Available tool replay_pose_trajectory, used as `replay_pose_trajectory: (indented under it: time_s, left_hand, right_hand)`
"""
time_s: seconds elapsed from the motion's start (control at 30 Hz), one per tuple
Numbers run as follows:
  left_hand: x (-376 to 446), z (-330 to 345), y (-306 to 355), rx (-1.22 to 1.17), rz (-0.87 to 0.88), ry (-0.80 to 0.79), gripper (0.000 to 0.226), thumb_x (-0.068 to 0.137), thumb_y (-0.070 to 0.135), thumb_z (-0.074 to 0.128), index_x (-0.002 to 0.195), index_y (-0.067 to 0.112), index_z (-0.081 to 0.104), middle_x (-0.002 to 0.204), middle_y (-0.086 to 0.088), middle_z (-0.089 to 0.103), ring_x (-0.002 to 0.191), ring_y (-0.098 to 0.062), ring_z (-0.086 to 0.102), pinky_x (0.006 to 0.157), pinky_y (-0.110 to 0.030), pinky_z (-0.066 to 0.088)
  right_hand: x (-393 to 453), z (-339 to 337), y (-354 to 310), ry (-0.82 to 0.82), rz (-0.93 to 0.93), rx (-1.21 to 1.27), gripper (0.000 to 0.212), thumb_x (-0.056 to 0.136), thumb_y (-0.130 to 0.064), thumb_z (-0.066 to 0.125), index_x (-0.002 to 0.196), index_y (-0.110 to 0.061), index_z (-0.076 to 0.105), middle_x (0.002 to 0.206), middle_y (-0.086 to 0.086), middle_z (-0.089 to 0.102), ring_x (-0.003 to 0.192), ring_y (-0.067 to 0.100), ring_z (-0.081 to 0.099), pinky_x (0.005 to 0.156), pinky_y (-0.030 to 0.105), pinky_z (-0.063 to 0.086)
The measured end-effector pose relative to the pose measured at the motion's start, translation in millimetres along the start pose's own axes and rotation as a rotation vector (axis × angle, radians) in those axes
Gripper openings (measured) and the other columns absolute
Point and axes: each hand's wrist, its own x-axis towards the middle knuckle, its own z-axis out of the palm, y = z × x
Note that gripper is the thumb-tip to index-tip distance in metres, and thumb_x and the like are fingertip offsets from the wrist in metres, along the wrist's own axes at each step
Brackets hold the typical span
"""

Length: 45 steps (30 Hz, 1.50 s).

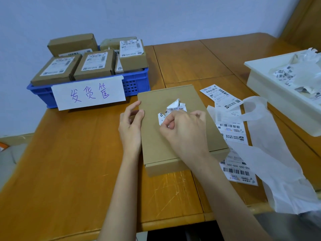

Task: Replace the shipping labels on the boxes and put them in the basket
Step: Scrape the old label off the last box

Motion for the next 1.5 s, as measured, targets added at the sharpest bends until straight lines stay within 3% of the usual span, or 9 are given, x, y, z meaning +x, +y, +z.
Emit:
replay_pose_trajectory:
  time_s: [0.13,0.33,0.5,0.63,0.77,0.9,1.1,1.27,1.5]
  left_hand:
    - [-0.9,1.2,1.1,-0.008,-0.003,0.004,0.027,0.097,0.019,0.060,0.122,0.027,0.067,0.119,-0.007,0.060,0.083,0.007,0.060,0.072,-0.012,0.047]
    - [-1.6,1.6,-0.2,-0.020,-0.014,0.014,0.027,0.097,0.021,0.060,0.122,0.029,0.067,0.118,-0.007,0.062,0.094,-0.007,0.062,0.076,-0.018,0.047]
    - [-0.9,1.6,-1.5,0.000,-0.002,0.014,0.027,0.098,0.022,0.060,0.123,0.029,0.067,0.119,-0.006,0.062,0.093,-0.003,0.061,0.072,-0.010,0.045]
    - [-0.8,1.2,-0.7,0.012,0.005,0.015,0.027,0.098,0.022,0.060,0.123,0.028,0.067,0.119,-0.005,0.062,0.094,-0.003,0.061,0.074,-0.012,0.046]
    - [-2.1,1.2,-2.8,0.018,-0.004,0.019,0.027,0.099,0.025,0.058,0.123,0.031,0.067,0.118,-0.003,0.061,0.099,-0.009,0.061,0.085,-0.031,0.049]
    - [-1.7,1.4,-1.6,0.016,-0.001,0.025,0.027,0.099,0.022,0.058,0.124,0.029,0.066,0.119,-0.005,0.061,0.093,-0.002,0.060,0.080,-0.025,0.048]
    - [-1.8,1.8,-1.6,0.018,0.001,0.017,0.027,0.099,0.022,0.057,0.124,0.029,0.066,0.119,-0.006,0.062,0.094,-0.005,0.060,0.073,-0.013,0.045]
    - [-0.6,1.5,-3.0,0.021,-0.003,0.013,0.027,0.099,0.024,0.057,0.123,0.031,0.066,0.118,-0.004,0.062,0.096,-0.007,0.060,0.077,-0.017,0.045]
    - [-1.7,2.4,-2.4,0.027,-0.014,0.000,0.028,0.098,0.030,0.057,0.125,0.032,0.065,0.120,-0.002,0.060,0.100,-0.007,0.059,0.083,-0.027,0.046]
  right_hand:
    - [-2.9,2.5,-0.1,0.070,0.008,-0.002,0.017,0.083,-0.019,0.061,0.066,-0.020,0.065,0.059,-0.007,0.057,0.061,0.010,0.052,0.089,0.029,0.022]
    - [-2.5,-0.4,6.6,0.043,0.077,0.356,0.027,0.088,-0.024,0.048,0.072,-0.017,0.069,0.053,-0.019,0.052,0.064,0.008,0.057,0.084,0.035,0.040]
    - [-2.3,2.9,6.0,0.044,0.001,0.111,0.013,0.086,-0.028,0.065,0.073,-0.027,0.063,0.067,-0.013,0.057,0.067,0.004,0.053,0.083,0.028,0.027]
    - [-2.6,5.3,6.6,0.002,0.001,0.046,0.015,0.091,-0.023,0.059,0.077,-0.027,0.062,0.069,-0.014,0.052,0.062,0.000,0.043,0.082,0.028,0.021]
    - [-2.7,3.7,7.8,-0.008,0.047,0.067,0.013,0.091,-0.019,0.055,0.081,-0.024,0.061,0.079,-0.010,0.058,0.069,0.006,0.048,0.089,0.031,0.026]
    - [-0.7,3.5,6.2,-0.020,0.077,0.070,0.014,0.090,-0.018,0.052,0.078,-0.021,0.059,0.077,-0.008,0.057,0.070,0.009,0.051,0.091,0.032,0.027]
    - [3.7,6.6,3.7,0.020,0.083,0.074,0.036,0.096,-0.053,0.042,0.075,-0.024,0.047,0.077,-0.010,0.059,0.070,0.008,0.050,0.088,0.034,0.028]
    - [4.0,8.0,6.0,-0.012,0.009,-0.082,0.023,0.096,-0.036,0.048,0.077,-0.023,0.051,0.084,-0.007,0.060,0.069,0.013,0.053,0.085,0.034,0.026]
    - [3.3,6.9,7.0,-0.019,0.037,0.025,0.024,0.097,-0.030,0.050,0.074,-0.023,0.047,0.081,-0.009,0.056,0.072,0.012,0.051,0.083,0.031,0.022]
